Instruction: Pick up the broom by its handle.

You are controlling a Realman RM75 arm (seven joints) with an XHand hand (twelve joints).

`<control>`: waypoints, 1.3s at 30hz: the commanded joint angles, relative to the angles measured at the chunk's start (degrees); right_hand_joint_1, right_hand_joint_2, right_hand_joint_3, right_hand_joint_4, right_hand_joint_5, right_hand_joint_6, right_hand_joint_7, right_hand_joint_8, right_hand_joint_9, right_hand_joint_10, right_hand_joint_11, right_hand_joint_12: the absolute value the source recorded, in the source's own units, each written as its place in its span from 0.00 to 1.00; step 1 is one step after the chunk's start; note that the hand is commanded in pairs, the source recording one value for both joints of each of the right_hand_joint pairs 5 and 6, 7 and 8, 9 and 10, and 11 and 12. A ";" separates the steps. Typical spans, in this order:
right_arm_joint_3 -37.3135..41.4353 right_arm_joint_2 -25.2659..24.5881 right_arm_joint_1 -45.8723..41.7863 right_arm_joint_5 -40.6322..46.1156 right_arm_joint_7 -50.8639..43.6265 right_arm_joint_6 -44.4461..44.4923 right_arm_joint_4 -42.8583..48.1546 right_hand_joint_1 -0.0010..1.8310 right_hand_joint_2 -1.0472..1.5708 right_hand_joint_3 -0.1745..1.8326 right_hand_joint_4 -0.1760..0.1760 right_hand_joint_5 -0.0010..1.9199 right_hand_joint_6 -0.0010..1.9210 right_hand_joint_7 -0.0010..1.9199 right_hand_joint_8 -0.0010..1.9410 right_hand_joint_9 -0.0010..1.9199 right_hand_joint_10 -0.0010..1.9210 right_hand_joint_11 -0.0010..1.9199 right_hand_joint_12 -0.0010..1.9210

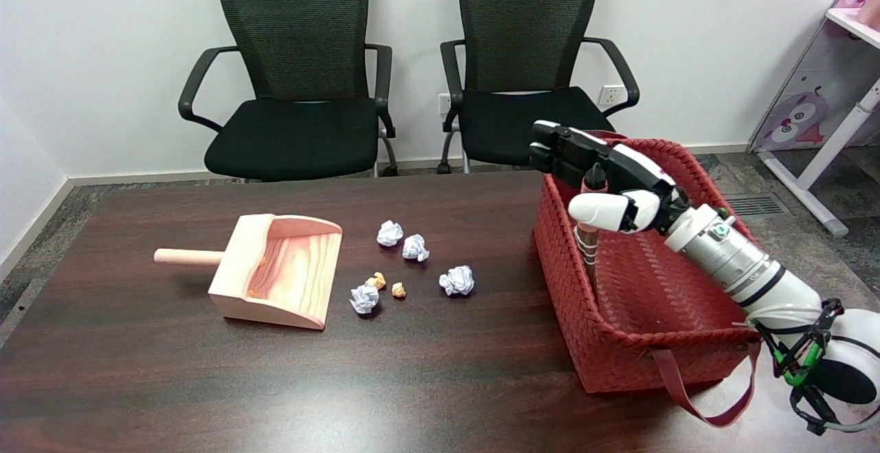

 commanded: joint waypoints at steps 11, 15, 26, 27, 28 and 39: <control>1.38 0.12 0.04 2.94 -8.45 7.08 -5.52 0.50 0.51 0.42 0.00 0.16 0.16 0.16 0.16 0.49 0.49 0.63 0.63; 1.99 -0.49 0.04 2.94 -8.45 7.62 -5.30 0.50 0.51 0.42 0.00 0.21 0.21 0.21 0.21 0.61 0.61 0.74 0.74; 2.87 -2.39 0.04 3.64 -9.89 7.66 -4.82 0.51 0.54 0.44 0.67 0.60 0.60 0.60 0.59 0.88 0.88 0.87 0.87; 2.87 -2.39 0.04 4.11 -10.50 7.66 -4.95 0.51 0.55 0.44 1.00 0.65 0.65 0.65 0.64 0.90 0.90 0.87 0.87; 2.87 -2.39 0.04 4.41 -10.93 7.66 -5.04 0.51 0.55 0.44 1.00 0.68 0.68 0.68 0.67 0.91 0.91 0.88 0.88; 4.10 -2.39 0.13 5.09 -11.43 10.19 -5.56 0.48 0.59 0.46 1.00 1.00 1.00 1.00 0.99 1.00 1.00 0.90 0.90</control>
